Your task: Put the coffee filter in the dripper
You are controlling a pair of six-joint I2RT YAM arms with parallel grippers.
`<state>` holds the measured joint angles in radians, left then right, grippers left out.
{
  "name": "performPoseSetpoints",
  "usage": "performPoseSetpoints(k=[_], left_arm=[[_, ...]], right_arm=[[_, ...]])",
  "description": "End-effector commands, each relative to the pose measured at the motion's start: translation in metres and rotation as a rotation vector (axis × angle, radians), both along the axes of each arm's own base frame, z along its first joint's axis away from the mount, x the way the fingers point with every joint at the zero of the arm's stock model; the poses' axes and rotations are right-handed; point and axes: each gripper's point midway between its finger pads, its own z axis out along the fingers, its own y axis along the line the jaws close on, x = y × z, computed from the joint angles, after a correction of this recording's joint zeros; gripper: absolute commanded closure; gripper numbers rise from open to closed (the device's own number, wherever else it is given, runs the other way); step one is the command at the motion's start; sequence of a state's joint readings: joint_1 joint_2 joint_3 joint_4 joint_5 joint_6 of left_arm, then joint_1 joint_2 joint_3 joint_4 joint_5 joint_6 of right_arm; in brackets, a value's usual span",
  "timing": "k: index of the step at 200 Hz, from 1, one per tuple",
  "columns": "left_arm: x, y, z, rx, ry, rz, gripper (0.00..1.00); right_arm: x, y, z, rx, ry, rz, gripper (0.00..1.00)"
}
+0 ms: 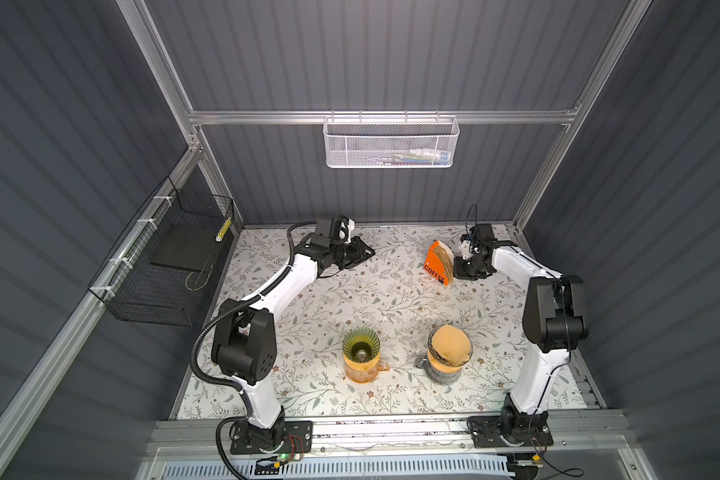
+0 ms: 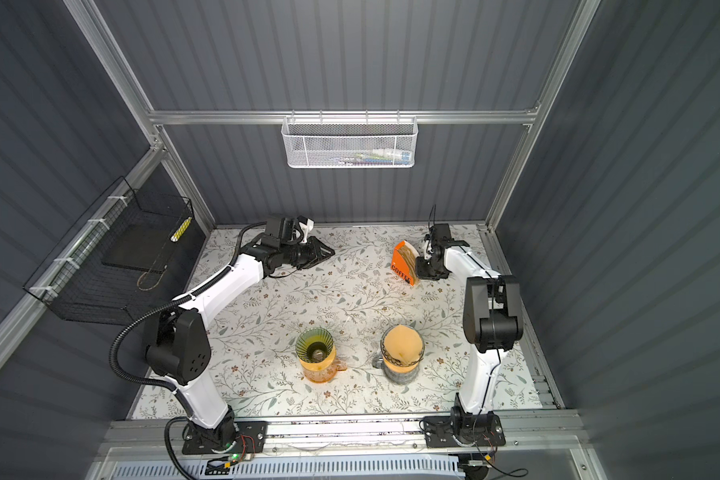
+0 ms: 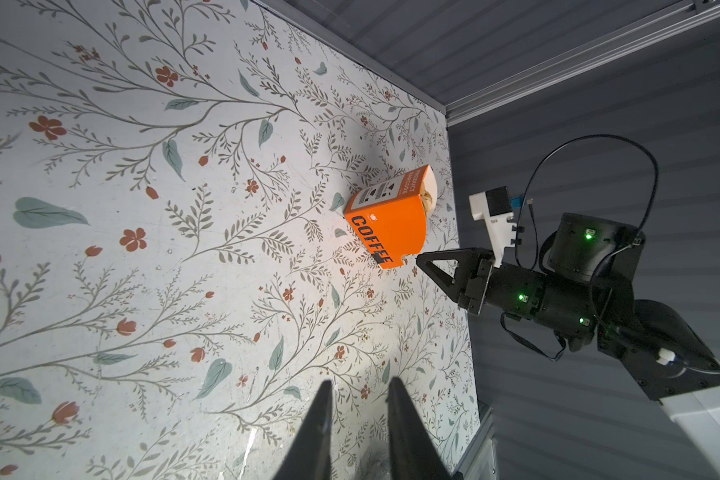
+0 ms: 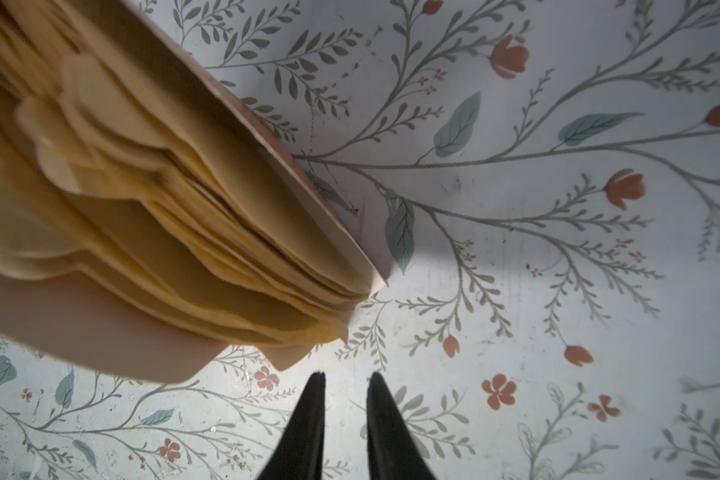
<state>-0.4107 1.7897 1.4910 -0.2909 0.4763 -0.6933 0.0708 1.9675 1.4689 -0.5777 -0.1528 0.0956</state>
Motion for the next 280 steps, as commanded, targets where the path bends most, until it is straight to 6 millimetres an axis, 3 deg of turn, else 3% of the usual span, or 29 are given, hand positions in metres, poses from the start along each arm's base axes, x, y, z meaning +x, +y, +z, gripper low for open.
performPoseSetpoints(k=[1,98,280], left_arm=[[0.002,-0.002,-0.007,-0.011,0.025,-0.004,0.75],[0.004,-0.003,-0.012,-0.009,0.038,-0.004,0.76],[0.004,-0.003,-0.016,-0.01,0.046,-0.006,0.76]], right_arm=[[0.005,0.0,-0.001,-0.001,0.006,0.012,0.78],[0.009,0.001,-0.015,-0.002,0.031,0.019,0.79],[0.015,0.003,-0.02,0.008,0.038,0.027,0.83]])
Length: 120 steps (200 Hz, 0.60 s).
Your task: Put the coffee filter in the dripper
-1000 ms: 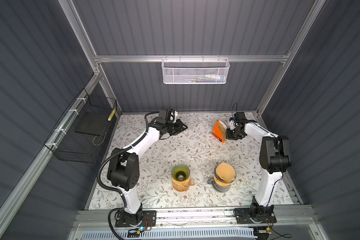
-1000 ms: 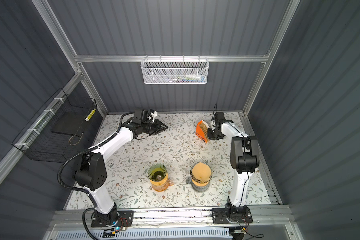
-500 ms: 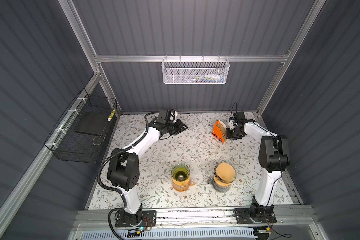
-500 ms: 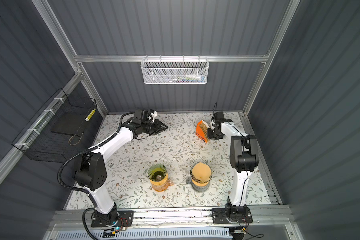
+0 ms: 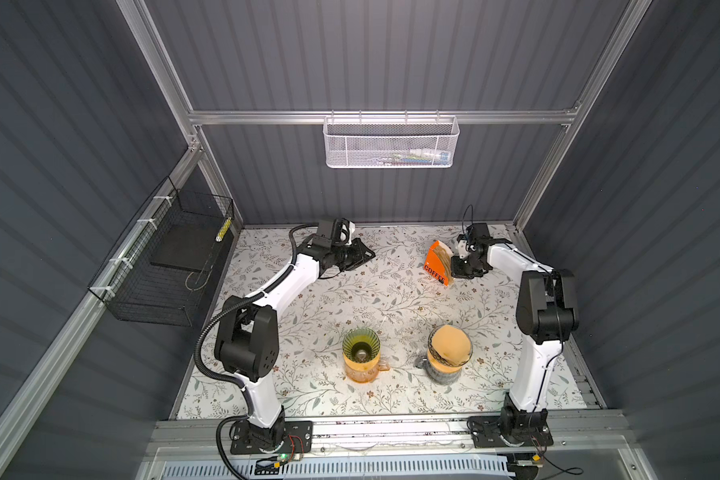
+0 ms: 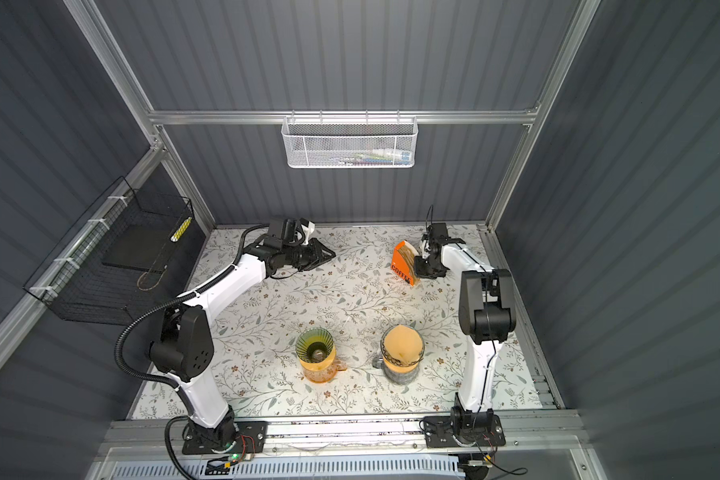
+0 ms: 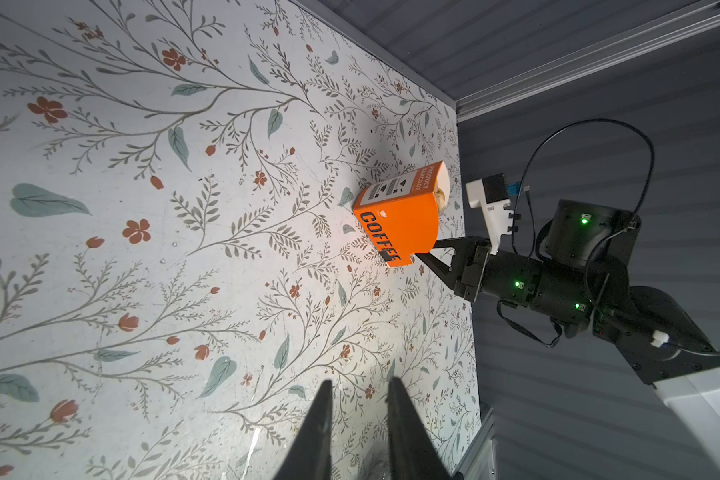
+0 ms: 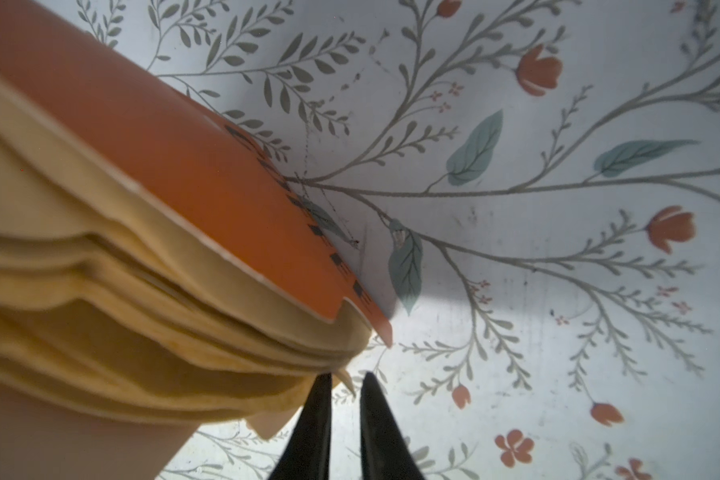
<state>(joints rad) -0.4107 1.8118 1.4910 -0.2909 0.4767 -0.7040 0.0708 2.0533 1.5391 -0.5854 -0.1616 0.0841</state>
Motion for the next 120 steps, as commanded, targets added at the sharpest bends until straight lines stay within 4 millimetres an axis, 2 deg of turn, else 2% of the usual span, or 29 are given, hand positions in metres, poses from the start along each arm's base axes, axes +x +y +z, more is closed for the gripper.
performPoseSetpoints(k=[1,64,103,120], left_arm=[[0.0018,-0.0025,-0.0043,-0.015,0.017,-0.011,0.76],[0.0021,-0.0029,-0.0049,-0.016,0.018,-0.012,0.76],[0.0021,-0.0029,-0.005,-0.015,0.018,-0.013,0.76],[0.0025,-0.0026,-0.005,-0.015,0.018,-0.012,0.76]], right_arm=[[0.0009,0.0007,-0.0046,0.006,0.016,0.014,0.83],[-0.0006,0.0014,-0.0031,0.009,0.013,0.019,0.77],[-0.0003,0.0037,-0.0025,0.02,0.011,0.029,0.81],[-0.0006,0.0048,-0.0023,0.025,0.012,0.033,0.86]])
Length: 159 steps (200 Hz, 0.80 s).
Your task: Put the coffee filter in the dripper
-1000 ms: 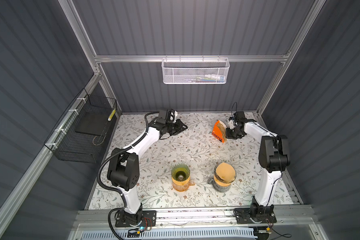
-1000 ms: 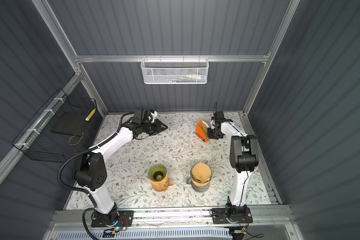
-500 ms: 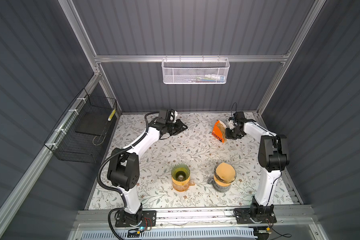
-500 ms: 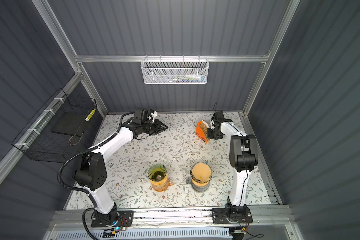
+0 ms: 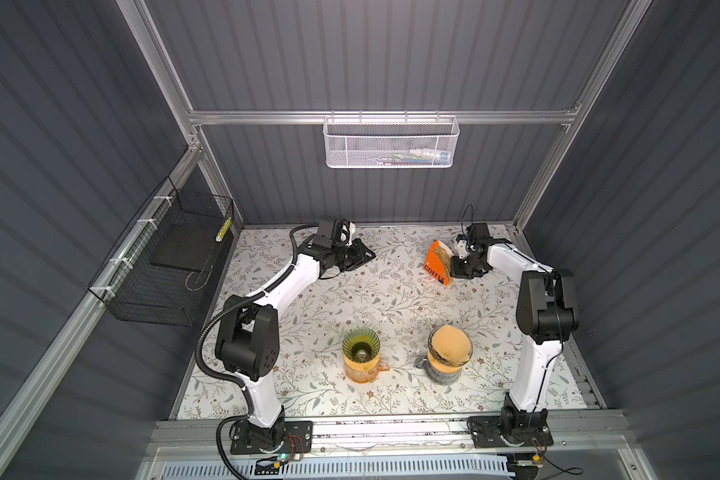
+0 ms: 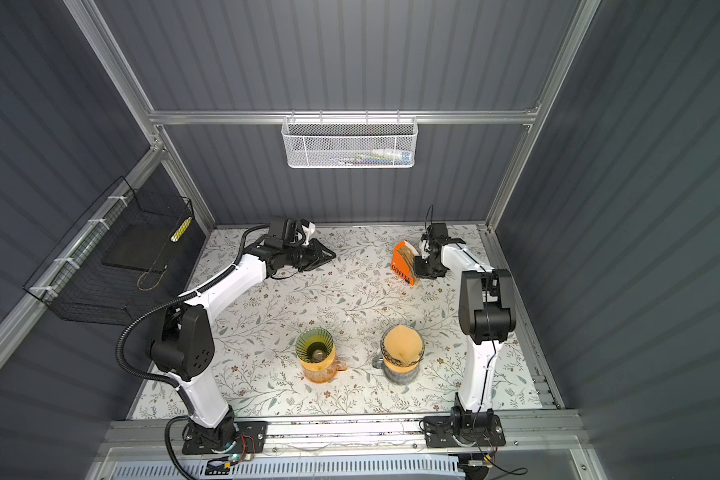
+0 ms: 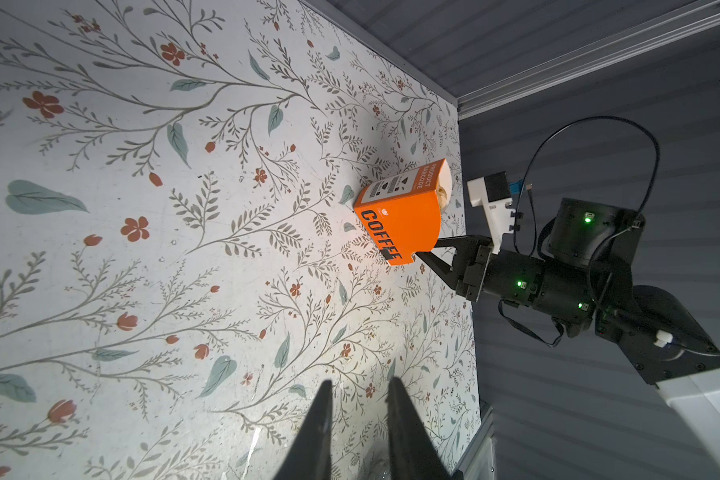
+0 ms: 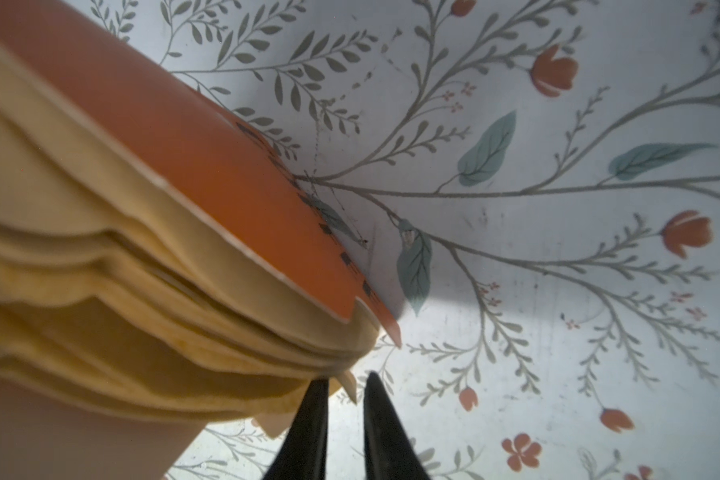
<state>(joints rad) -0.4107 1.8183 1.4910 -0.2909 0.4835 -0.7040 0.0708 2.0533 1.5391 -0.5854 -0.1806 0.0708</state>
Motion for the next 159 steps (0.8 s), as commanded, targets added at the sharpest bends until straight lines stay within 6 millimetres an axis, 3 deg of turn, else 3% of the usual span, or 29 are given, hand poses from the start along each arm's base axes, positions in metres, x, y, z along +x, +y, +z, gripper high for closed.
performPoseSetpoints(k=[1,43,159], left_arm=[[0.003,-0.002,-0.002,-0.014,0.011,-0.007,0.76],[0.002,-0.002,-0.002,-0.016,0.012,-0.009,0.76],[-0.002,-0.002,0.006,-0.028,0.002,-0.012,0.76]], right_arm=[[0.0,0.002,-0.002,0.012,0.012,0.014,0.86],[-0.002,0.002,-0.001,0.014,0.013,0.015,1.0],[-0.02,-0.004,0.019,-0.009,-0.002,0.003,1.0]])
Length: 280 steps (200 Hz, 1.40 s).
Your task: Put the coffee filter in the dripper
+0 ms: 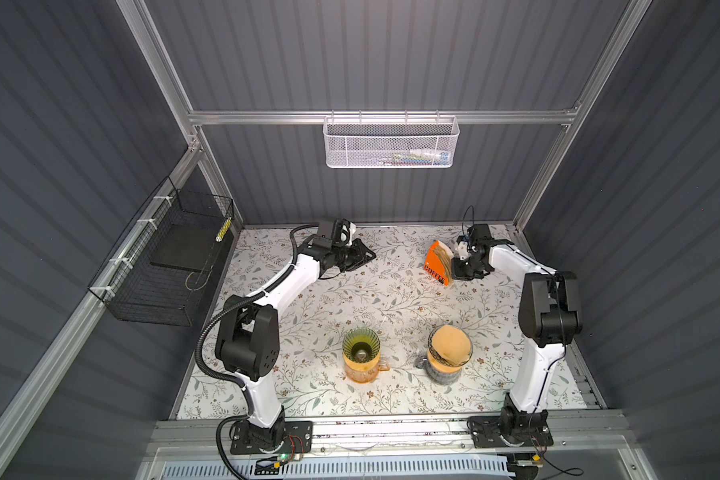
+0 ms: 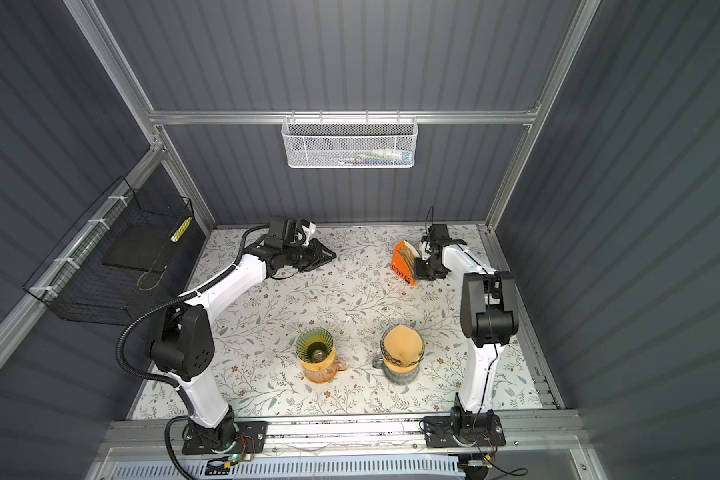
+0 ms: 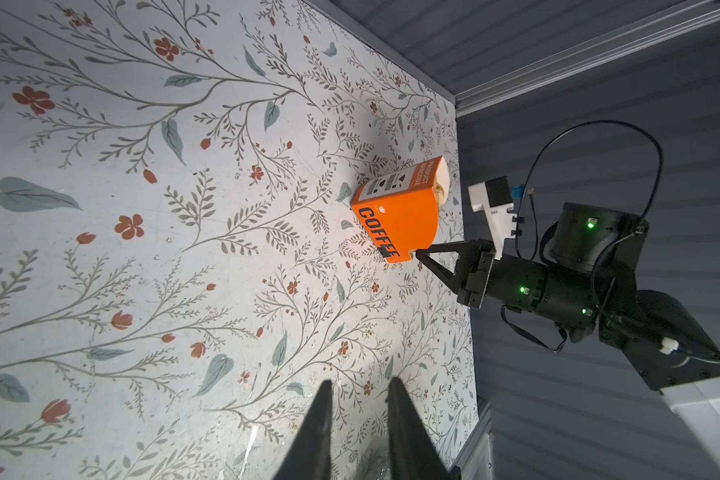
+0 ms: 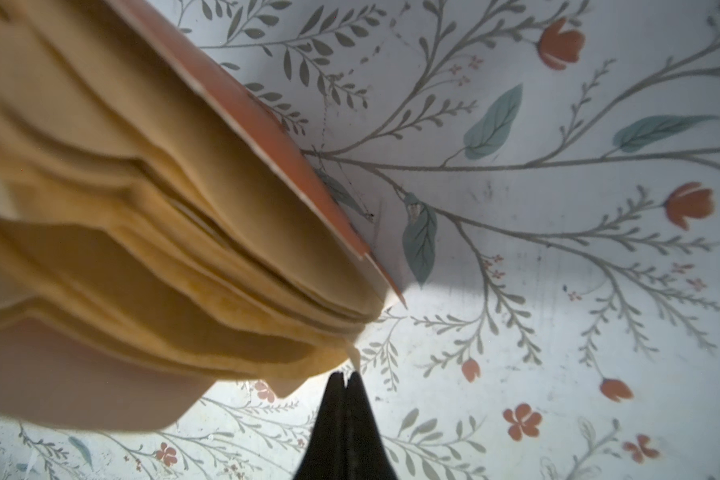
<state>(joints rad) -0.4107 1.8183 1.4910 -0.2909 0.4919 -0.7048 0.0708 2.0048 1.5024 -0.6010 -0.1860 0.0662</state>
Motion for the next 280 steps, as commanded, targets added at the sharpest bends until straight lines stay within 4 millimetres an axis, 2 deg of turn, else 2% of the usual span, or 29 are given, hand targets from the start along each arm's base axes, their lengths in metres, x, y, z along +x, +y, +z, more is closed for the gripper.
performPoseSetpoints(k=[1,39,45,62,79,113,159,280], left_arm=[[-0.001,-0.001,0.006,-0.023,0.0,-0.006,0.76],[-0.002,0.0,0.007,-0.024,-0.003,-0.005,0.75],[-0.003,0.0,0.007,-0.024,-0.002,-0.004,0.76],[-0.003,0.0,0.006,-0.025,-0.001,-0.004,0.76],[-0.002,0.0,0.006,-0.024,0.0,-0.004,0.76],[0.0,-0.001,0.003,-0.021,0.004,-0.003,0.75],[0.001,-0.001,-0.001,-0.017,0.012,-0.004,0.76],[0.002,-0.002,-0.004,-0.013,0.017,-0.005,0.75]], right_arm=[[-0.009,-0.004,0.01,-0.012,-0.004,-0.003,1.0],[-0.012,-0.005,0.011,-0.014,-0.005,-0.005,1.0],[-0.012,-0.005,0.01,-0.013,-0.004,-0.005,0.89],[-0.009,-0.003,0.007,-0.008,0.0,0.0,0.76],[-0.005,-0.002,0.003,-0.006,0.008,0.001,0.72],[0.002,-0.001,-0.002,0.0,0.013,0.006,0.72],[0.006,-0.002,-0.008,-0.013,0.022,0.006,0.77],[0.01,-0.003,-0.013,-0.019,0.03,0.011,0.78]])
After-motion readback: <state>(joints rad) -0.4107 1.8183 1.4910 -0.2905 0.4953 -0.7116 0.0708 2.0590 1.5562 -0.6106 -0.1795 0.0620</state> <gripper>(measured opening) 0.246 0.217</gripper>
